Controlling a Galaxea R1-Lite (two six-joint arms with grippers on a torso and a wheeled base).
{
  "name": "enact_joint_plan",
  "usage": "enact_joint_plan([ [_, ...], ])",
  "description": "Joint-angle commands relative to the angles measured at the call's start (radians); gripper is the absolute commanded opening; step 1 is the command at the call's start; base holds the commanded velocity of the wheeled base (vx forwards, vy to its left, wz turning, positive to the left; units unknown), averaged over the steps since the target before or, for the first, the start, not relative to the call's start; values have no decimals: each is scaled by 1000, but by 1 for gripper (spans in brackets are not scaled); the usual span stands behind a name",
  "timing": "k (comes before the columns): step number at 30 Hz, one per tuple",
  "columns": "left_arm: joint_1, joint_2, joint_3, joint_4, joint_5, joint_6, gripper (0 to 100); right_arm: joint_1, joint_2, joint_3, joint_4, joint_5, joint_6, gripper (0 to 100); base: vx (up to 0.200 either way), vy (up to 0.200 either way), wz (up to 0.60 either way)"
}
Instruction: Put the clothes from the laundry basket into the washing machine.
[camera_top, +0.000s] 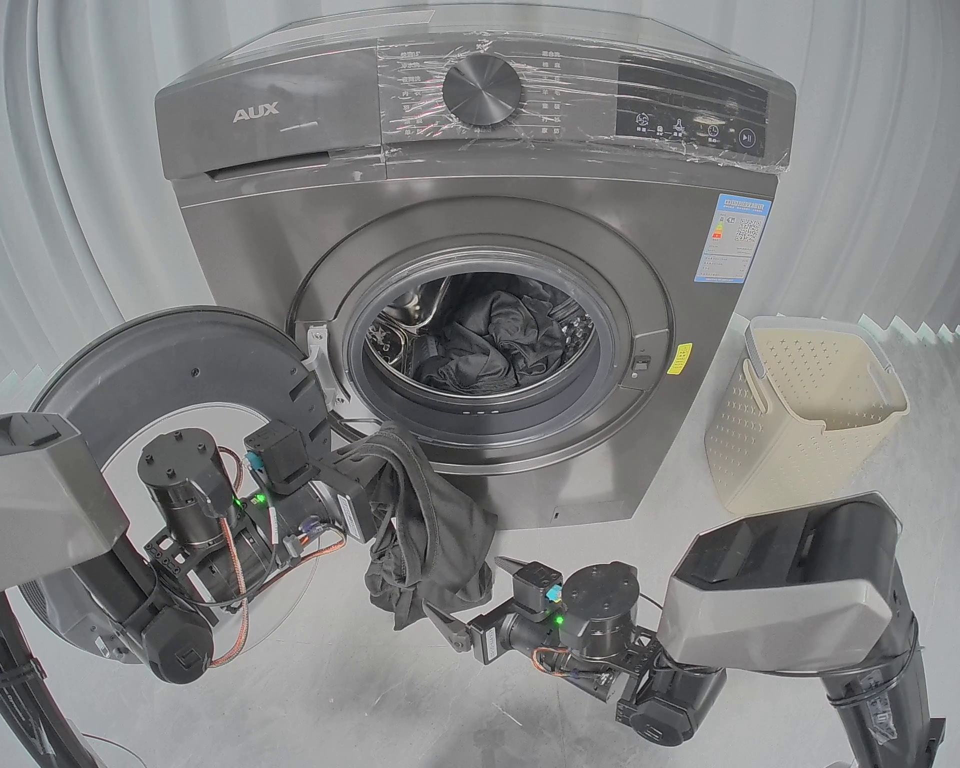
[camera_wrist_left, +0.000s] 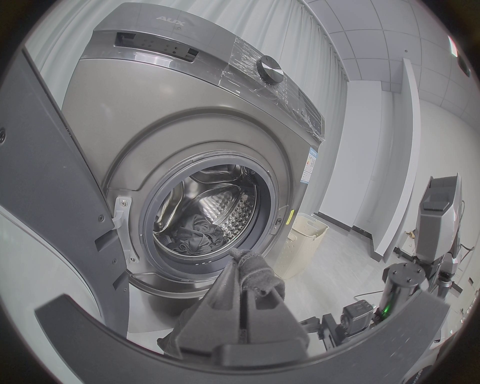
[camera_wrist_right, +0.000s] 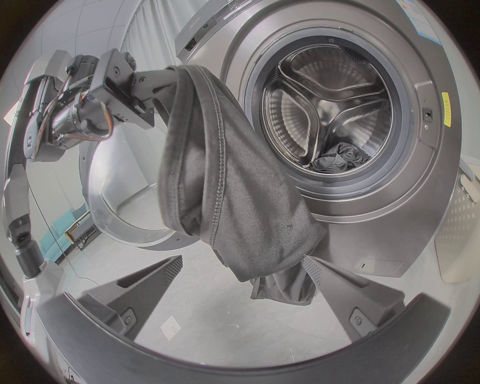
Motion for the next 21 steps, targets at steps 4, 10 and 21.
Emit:
enact_joint_plan([
  [4,-2,3,0,-1,0,-1,0,-27,112,-131,0,0,-13,100,0,0,0],
  [10,-2,0,-1,-1,-1,-7,0,-50,148,-188,5,0,-17,100,0,0,0],
  [21,-7,-3,0,-1,-1,-10,0,-56,166,-231,2,-3,-13,0,0,0,0],
])
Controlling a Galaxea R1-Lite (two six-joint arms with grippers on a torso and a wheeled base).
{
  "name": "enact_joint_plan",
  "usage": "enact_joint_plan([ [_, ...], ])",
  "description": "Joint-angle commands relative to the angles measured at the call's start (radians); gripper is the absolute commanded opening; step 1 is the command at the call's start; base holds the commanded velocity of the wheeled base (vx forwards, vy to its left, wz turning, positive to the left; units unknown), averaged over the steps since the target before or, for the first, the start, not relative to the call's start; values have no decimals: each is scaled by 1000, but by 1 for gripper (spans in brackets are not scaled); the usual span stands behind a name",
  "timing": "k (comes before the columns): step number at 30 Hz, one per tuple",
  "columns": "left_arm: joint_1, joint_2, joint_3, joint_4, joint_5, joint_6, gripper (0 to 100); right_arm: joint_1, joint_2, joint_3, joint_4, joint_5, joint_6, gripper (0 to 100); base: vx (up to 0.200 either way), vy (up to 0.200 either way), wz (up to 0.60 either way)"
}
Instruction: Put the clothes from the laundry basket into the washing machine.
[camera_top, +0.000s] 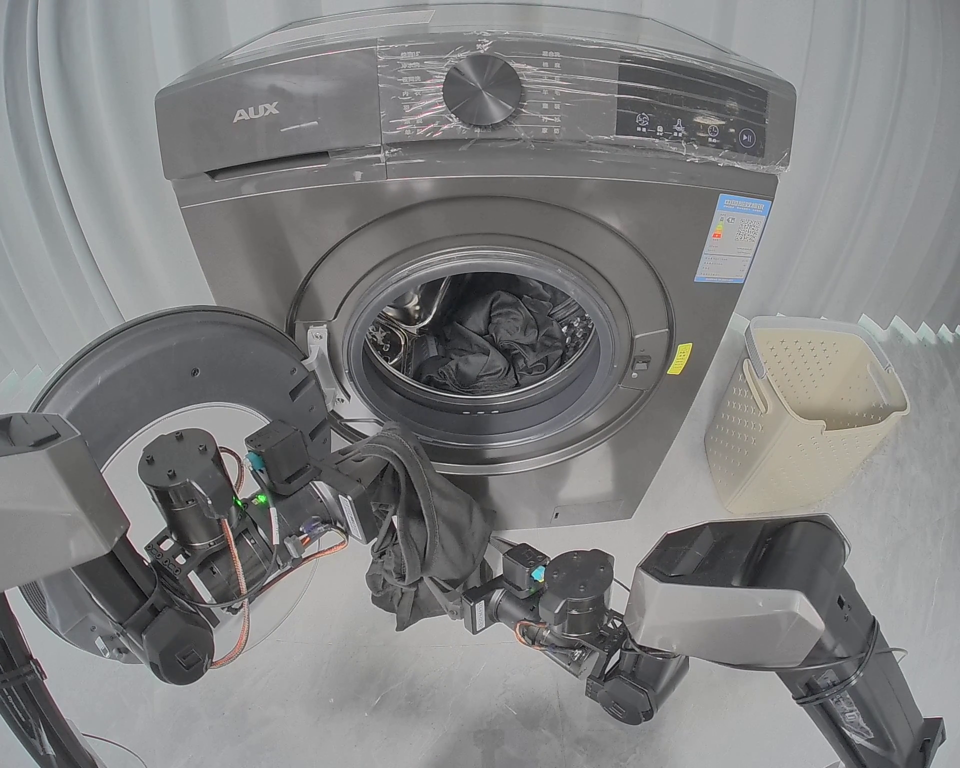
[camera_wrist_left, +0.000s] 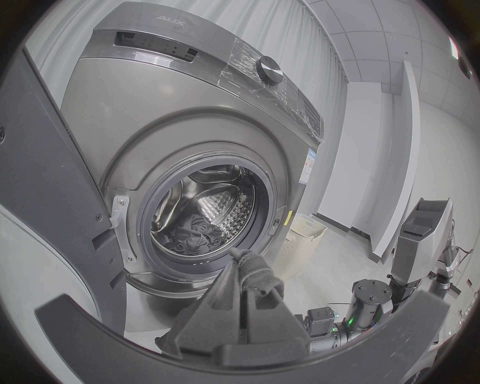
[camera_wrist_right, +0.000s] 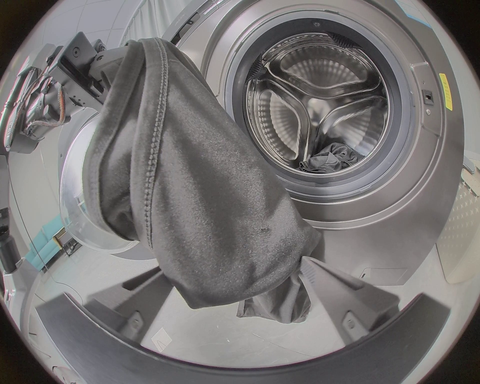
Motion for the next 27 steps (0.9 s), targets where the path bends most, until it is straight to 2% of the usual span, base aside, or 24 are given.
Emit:
enact_joint_plan([
  [1,0,0,2,-1,0,-1,0,6,12,-9,-3,-1,1,0,0,0,0],
  [6,15,14,3,-1,0,-1,0,15,-30,37,-19,-6,15,0,0,0,0],
  [10,45,26,2,-1,-3,-1,0,13,-154,146,-20,-9,26,0,0,0,0],
  [15,63,23,5,-1,-8,-1,0,-10,-317,237,-20,-7,29,0,0,0,0],
  [27,68,25,15,-1,-9,1,0,-100,-484,321,-20,5,31,0,0,0,0],
])
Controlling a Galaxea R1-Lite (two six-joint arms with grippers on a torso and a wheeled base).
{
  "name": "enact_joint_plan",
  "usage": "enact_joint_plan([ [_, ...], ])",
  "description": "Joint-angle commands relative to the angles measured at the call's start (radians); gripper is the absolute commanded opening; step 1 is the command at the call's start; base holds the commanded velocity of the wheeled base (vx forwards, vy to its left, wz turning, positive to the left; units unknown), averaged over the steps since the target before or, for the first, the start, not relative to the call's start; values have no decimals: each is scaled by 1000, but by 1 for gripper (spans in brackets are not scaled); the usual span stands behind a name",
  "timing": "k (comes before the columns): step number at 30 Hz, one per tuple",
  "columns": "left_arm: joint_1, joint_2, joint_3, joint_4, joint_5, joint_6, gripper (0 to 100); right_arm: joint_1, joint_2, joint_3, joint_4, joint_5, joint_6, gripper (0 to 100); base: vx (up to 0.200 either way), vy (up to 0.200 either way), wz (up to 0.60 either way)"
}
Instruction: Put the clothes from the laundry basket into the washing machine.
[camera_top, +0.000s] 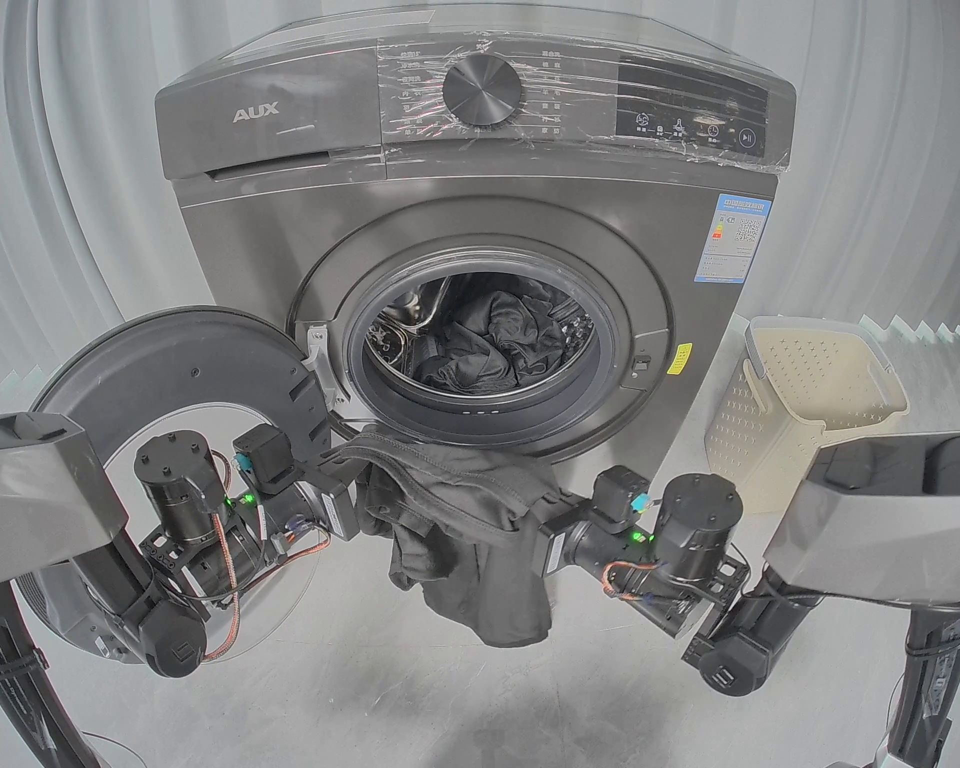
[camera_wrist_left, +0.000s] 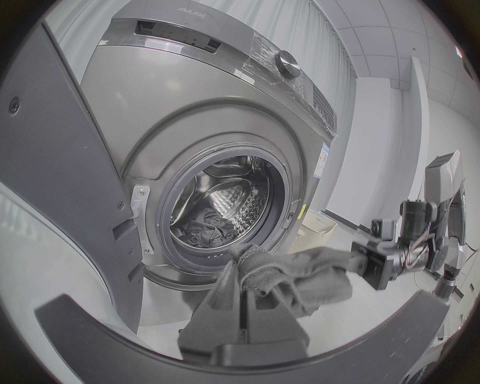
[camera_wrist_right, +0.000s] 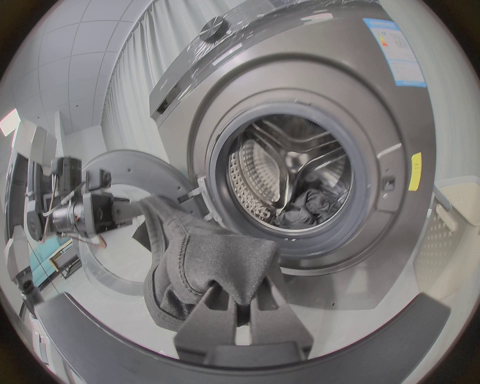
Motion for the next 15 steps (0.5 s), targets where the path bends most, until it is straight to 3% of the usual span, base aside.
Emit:
enact_joint_plan([
  [1,10,2,5,-1,-3,-1,0,-41,-103,26,1,1,4,0,0,0,0],
  [9,3,-7,31,-1,-23,2,0,-56,-165,61,1,1,85,0,0,0,0],
  [15,-6,-8,40,-2,-29,9,0,-42,-163,77,-1,1,101,0,0,0,0],
])
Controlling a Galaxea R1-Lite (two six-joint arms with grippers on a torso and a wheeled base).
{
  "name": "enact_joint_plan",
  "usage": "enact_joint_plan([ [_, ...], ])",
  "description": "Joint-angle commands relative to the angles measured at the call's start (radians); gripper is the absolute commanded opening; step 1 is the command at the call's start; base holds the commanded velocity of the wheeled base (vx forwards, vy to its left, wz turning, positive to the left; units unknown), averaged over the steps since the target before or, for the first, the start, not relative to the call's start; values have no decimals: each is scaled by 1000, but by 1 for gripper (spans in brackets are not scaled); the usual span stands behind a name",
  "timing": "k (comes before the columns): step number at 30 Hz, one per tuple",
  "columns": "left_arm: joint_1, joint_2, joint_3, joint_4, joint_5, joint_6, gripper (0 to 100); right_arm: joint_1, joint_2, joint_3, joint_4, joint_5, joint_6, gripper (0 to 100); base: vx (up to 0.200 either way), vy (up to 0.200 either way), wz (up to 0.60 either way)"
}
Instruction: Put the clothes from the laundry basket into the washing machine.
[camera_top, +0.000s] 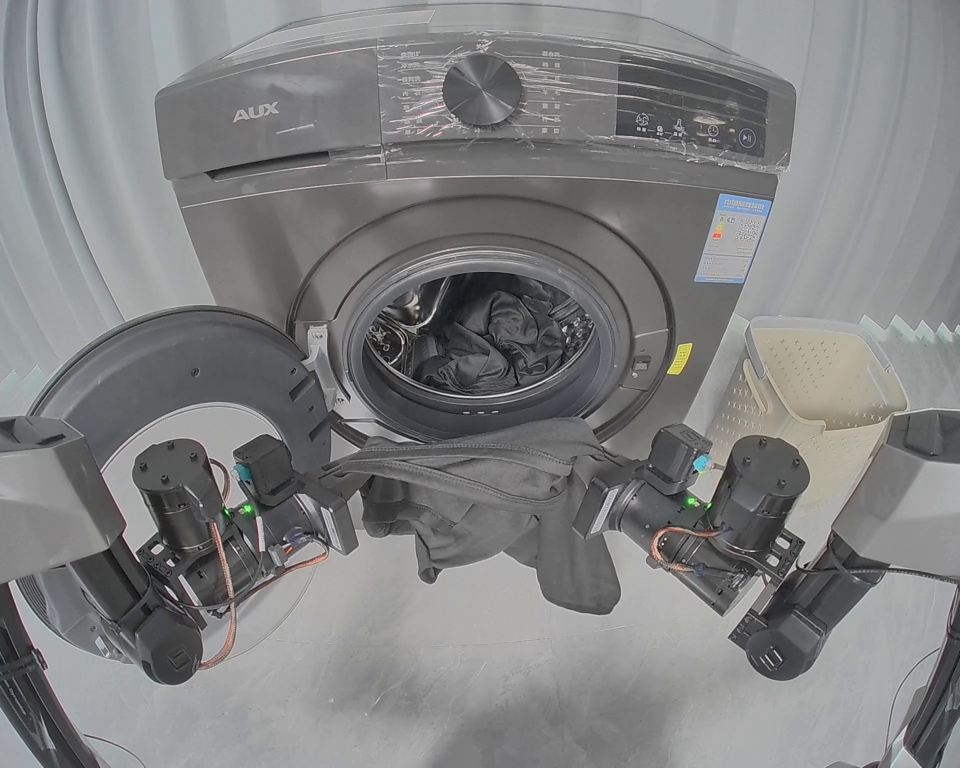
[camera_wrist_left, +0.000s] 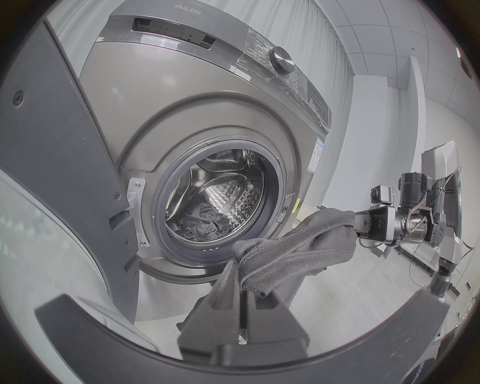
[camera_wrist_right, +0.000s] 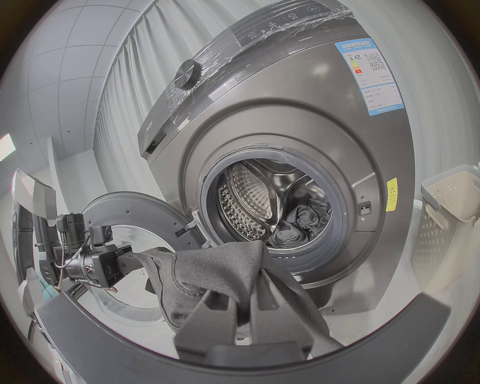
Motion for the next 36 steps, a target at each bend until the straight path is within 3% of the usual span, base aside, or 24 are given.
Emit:
enact_joint_plan([
  [1,-6,-4,6,-1,0,2,0,8,-13,7,-1,0,2,0,0,0,0],
  [2,-6,-3,6,-1,0,2,100,13,-16,5,-1,0,2,0,0,0,0],
  [12,-6,10,3,-1,0,0,100,59,-44,-10,0,1,-2,0,0,0,0],
  [23,-32,36,35,-1,-1,3,100,60,-47,-31,0,-2,-2,0,0,0,0],
  [27,-43,68,80,-1,-4,20,100,59,-41,-77,0,-13,-2,0,0,0,0],
  [29,-40,100,90,-2,-17,65,100,57,-39,-96,0,-14,-1,0,0,0,0],
  [31,-35,103,93,-2,-20,77,100,57,-39,-99,0,-14,-2,0,0,0,0],
  [36,-28,105,86,-2,-20,77,100,59,-42,-111,2,-13,-4,0,0,0,0],
])
